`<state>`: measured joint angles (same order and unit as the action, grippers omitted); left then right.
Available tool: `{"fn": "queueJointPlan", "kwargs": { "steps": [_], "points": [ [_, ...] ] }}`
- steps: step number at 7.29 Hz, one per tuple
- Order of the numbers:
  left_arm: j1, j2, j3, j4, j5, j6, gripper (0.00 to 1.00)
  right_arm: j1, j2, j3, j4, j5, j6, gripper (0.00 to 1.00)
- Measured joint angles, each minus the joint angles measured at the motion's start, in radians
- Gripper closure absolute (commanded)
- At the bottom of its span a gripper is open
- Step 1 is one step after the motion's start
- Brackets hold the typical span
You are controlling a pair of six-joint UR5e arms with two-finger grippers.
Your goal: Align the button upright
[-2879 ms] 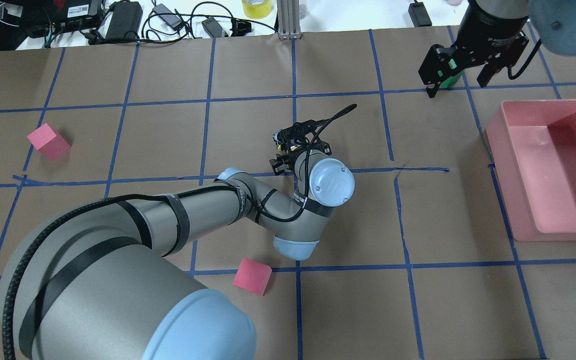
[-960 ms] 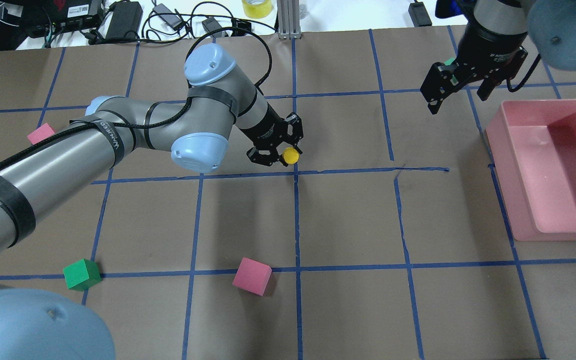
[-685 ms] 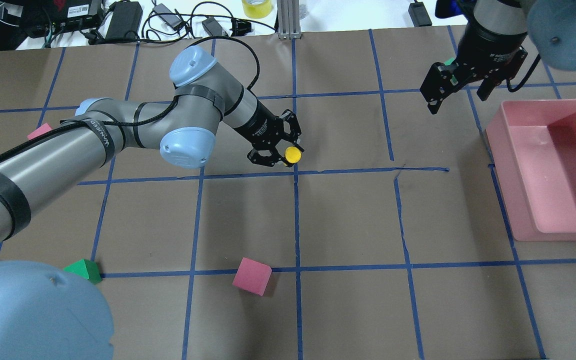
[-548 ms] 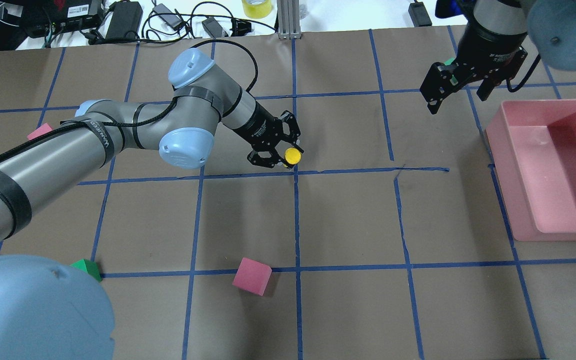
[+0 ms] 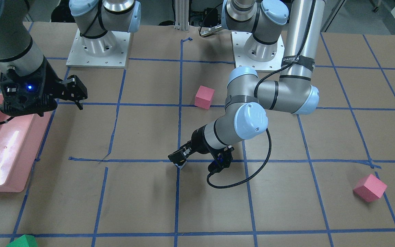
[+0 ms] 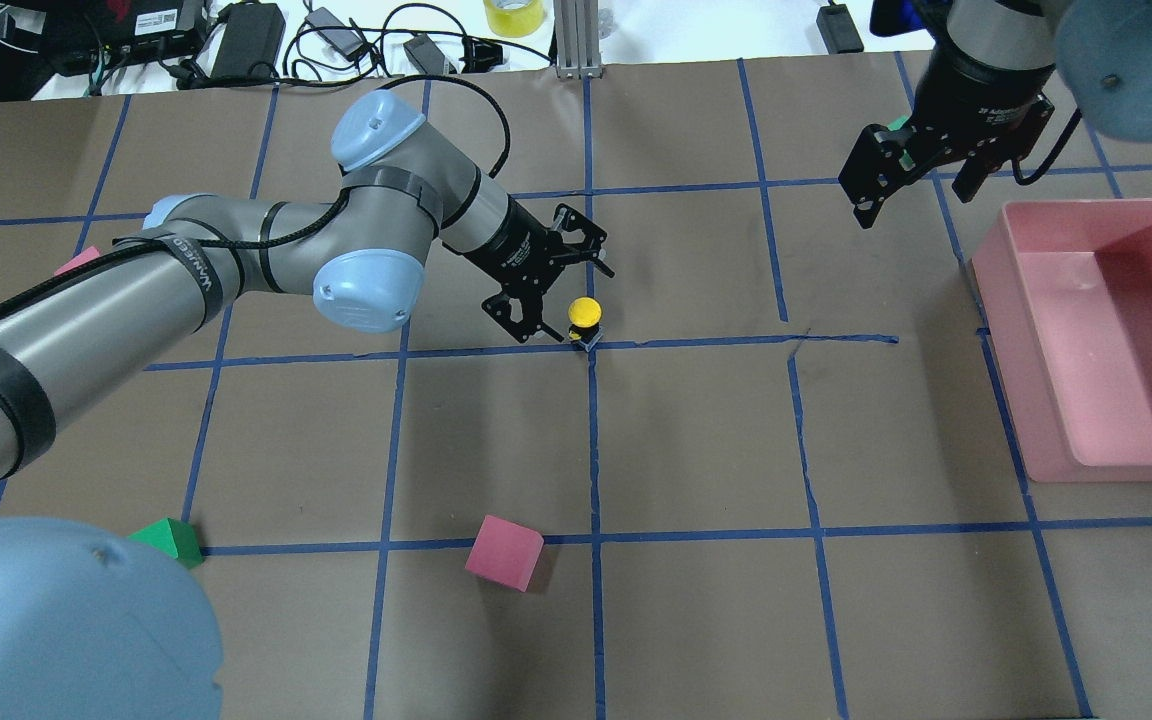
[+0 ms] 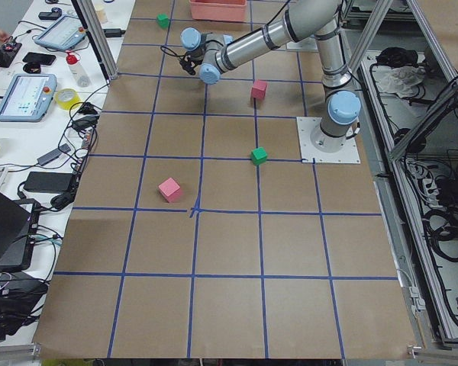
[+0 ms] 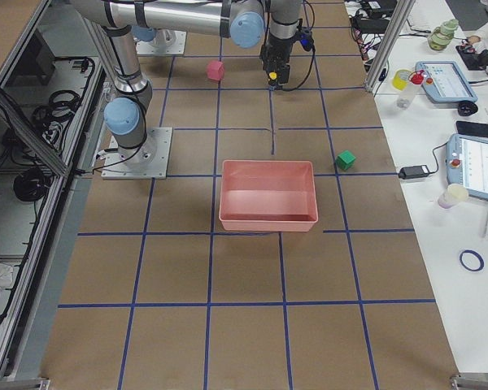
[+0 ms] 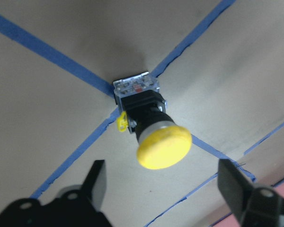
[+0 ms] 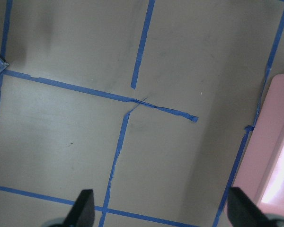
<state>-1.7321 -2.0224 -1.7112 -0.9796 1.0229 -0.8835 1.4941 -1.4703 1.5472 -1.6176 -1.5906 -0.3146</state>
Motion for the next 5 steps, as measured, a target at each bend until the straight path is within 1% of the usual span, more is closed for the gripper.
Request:
{"fn": "queueJointPlan", "kwargs": {
  "steps": [1, 2, 3, 4, 5],
  "points": [
    [-0.011, 0.049, 0.012, -0.042, 0.076, 0.016, 0.00, 0.000, 0.000, 0.001, 0.000, 0.000, -0.001, 0.00],
    [-0.024, 0.117, 0.041, -0.157, 0.177, 0.082, 0.02, 0.000, -0.001, 0.002, -0.002, 0.001, -0.002, 0.00],
    [-0.030, 0.188, 0.094, -0.324, 0.274, 0.204, 0.02, 0.000, -0.001, 0.002, -0.010, 0.001, -0.003, 0.00],
    [-0.022, 0.250, 0.167, -0.495, 0.370, 0.371, 0.00, 0.000, -0.001, 0.002, -0.019, 0.001, -0.003, 0.00],
    [-0.003, 0.301, 0.235, -0.615, 0.473, 0.571, 0.00, 0.000, -0.001, 0.002, -0.025, 0.002, -0.003, 0.00]
  ]
}}
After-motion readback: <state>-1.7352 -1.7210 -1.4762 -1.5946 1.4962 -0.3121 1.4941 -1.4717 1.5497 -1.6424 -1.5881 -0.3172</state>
